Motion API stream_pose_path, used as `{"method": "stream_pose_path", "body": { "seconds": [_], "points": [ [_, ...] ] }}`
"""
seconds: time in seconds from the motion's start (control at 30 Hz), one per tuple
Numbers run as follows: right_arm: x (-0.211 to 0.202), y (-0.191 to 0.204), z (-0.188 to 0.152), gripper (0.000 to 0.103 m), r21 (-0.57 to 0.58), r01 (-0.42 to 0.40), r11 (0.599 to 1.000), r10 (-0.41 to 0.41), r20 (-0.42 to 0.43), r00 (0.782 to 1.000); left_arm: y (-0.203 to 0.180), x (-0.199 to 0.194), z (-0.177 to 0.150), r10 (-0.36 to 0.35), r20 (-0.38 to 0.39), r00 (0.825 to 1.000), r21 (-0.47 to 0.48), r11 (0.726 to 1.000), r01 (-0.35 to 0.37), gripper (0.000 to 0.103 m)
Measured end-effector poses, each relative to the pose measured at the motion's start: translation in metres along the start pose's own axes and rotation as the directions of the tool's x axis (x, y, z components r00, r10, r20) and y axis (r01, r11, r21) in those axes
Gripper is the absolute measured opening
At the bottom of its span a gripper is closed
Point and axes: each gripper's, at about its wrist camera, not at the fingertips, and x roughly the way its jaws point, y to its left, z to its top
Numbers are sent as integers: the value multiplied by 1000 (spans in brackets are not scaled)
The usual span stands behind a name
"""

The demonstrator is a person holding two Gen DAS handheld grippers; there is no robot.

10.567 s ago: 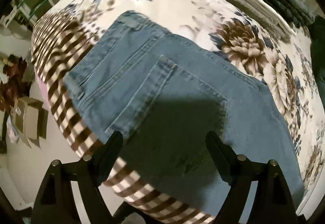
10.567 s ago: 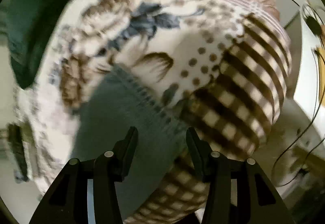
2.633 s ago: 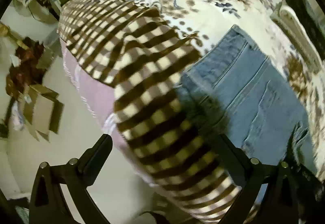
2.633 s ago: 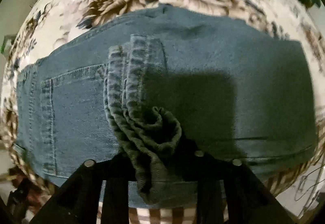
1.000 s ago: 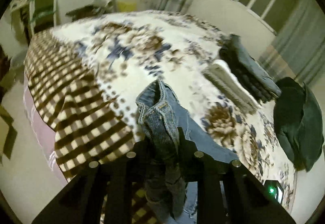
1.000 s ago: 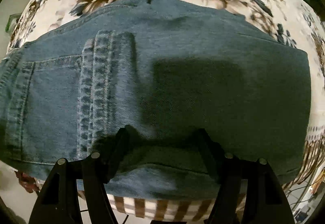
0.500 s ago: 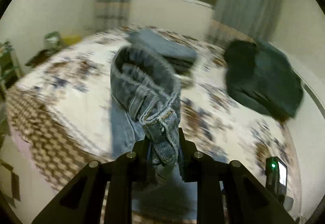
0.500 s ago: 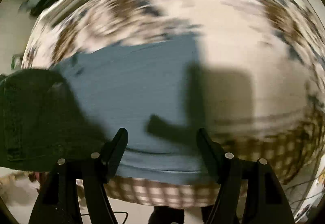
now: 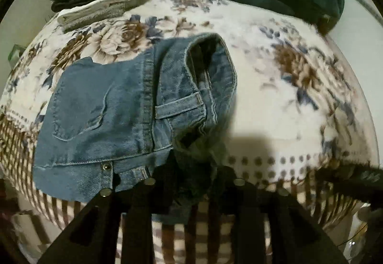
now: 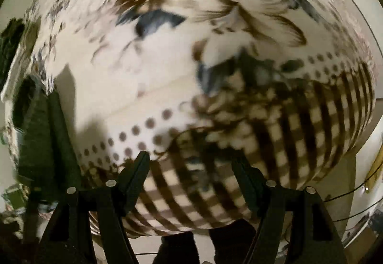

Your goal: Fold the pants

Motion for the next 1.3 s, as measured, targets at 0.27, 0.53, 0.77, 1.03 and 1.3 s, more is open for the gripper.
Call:
{"method": "stream_pose_path", "body": {
  "seconds": [0.27,0.53,0.77,1.03,1.3],
  "points": [
    [-16,6,19,97,-23,-211,977,211,2,977,-8,-35,8,23,-1,1000,14,1000,-23,82],
    [-6,84,37,101,-87,-417,905,410,-91,908,77,-38,17,231,-65,971,-82,968,-236,87],
    [74,169,40,101,-107,-473,874,442,-227,868,139,4,14,346,-166,923,-92,927,-364,87],
    [73,187,22,19,-139,-479,867,458,-158,875,140,5,18,330,-154,931,-82,935,-345,87],
    [28,141,13,14,-60,-446,893,441,-72,894,152,-9,25,218,-156,963,-158,957,-242,87]
  ]
}}
